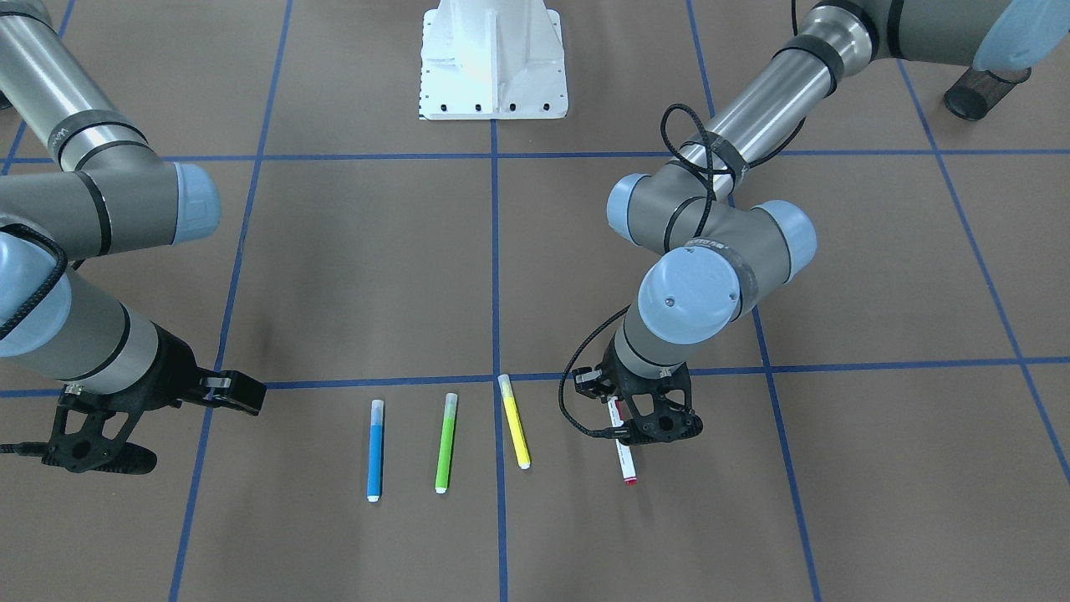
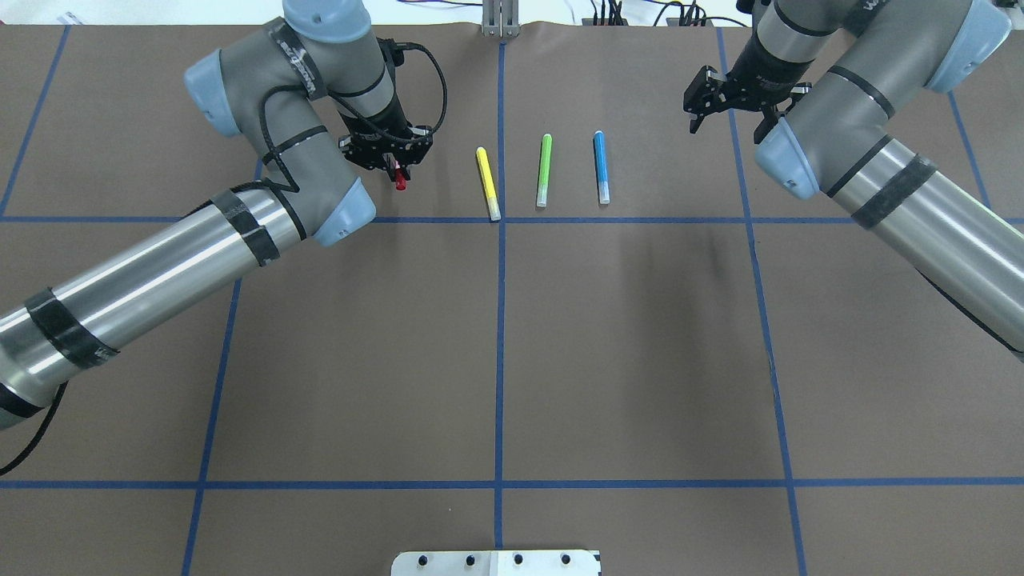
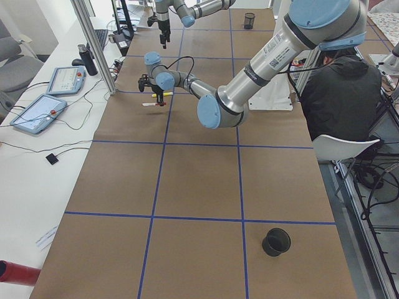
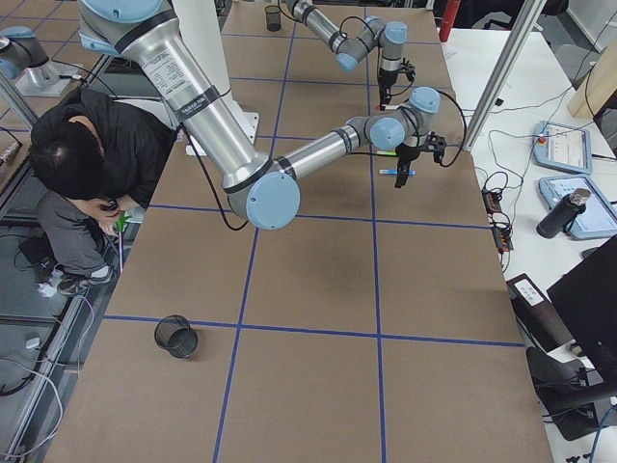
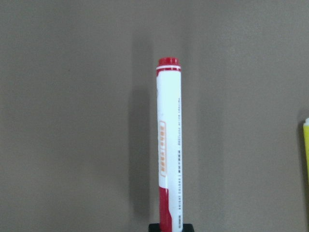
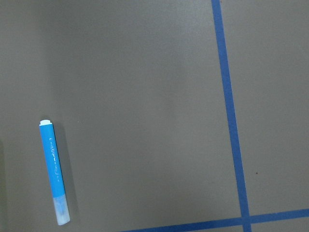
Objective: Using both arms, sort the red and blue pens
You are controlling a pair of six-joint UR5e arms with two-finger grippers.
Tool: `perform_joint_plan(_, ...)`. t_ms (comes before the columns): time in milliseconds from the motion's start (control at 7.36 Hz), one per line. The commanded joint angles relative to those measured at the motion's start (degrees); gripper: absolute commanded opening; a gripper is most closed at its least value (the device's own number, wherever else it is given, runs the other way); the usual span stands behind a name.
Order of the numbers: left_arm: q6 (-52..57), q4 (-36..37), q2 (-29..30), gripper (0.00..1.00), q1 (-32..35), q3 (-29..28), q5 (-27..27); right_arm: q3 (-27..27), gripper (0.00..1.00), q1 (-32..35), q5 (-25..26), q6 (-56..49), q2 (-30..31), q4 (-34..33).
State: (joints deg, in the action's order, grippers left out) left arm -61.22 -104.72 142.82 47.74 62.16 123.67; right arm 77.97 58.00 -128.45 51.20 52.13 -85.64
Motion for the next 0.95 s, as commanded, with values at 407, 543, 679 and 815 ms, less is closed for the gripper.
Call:
perform_joint_plan(407,7.15,7.86,-4.55,0.0,5.6,8.75,2.72,-16.6,0.99,-9.38,8.37,5.23,-13.1,6.95)
perform_joint_plan(543,9.86,11.08,-5.0,0.0,6.22,9.99,2.72,-19.58,0.98,-10.53,9.26,5.23,-13.46,10.72)
perform_joint_plan(679,10.93,13.2,-5.01,0.0,6.57,11.31,2.72,-21.09,0.98,-11.06,9.36,5.14,-13.46,12.33)
perform_joint_plan(815,10.94,13.22,-5.01,0.0,6.57,11.49,2.72,-21.46,0.98,-11.68,9.44,5.14,-13.55,12.43)
